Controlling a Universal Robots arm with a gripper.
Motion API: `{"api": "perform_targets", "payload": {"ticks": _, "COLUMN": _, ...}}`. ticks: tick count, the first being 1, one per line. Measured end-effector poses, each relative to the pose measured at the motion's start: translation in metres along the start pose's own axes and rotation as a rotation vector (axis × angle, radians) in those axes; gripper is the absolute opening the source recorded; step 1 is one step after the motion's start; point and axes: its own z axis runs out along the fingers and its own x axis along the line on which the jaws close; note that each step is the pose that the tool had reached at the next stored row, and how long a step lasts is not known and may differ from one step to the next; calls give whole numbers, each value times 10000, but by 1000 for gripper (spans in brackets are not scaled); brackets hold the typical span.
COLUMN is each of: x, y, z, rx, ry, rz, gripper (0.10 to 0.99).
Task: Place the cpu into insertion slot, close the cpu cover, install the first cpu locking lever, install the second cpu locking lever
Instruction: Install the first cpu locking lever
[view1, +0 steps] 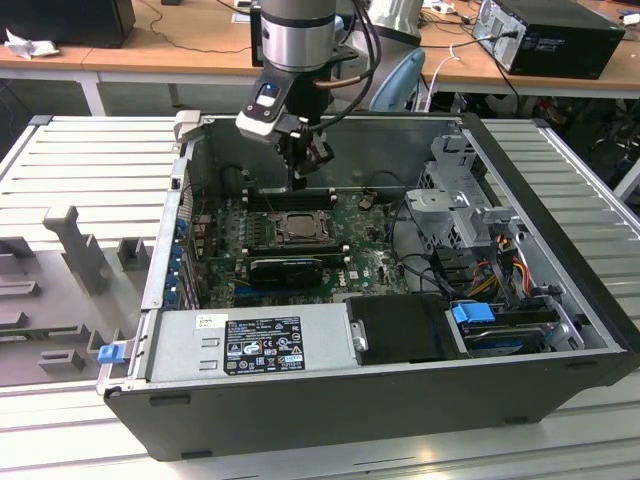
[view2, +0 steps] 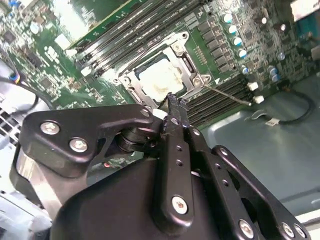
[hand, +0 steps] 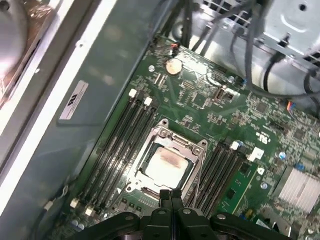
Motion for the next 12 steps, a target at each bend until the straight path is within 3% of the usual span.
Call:
{"api": "perform_targets", "payload": {"ticks": 6, "x": 0, "y": 0, "z": 6, "rx": -10, "ry": 41, "rz": -2014, "gripper": 106}}
{"api": "perform_targets", "payload": {"ticks": 12, "x": 0, "y": 0, "z": 9, "rx": -19, "ry": 74, "rz": -3339, "gripper": 106}}
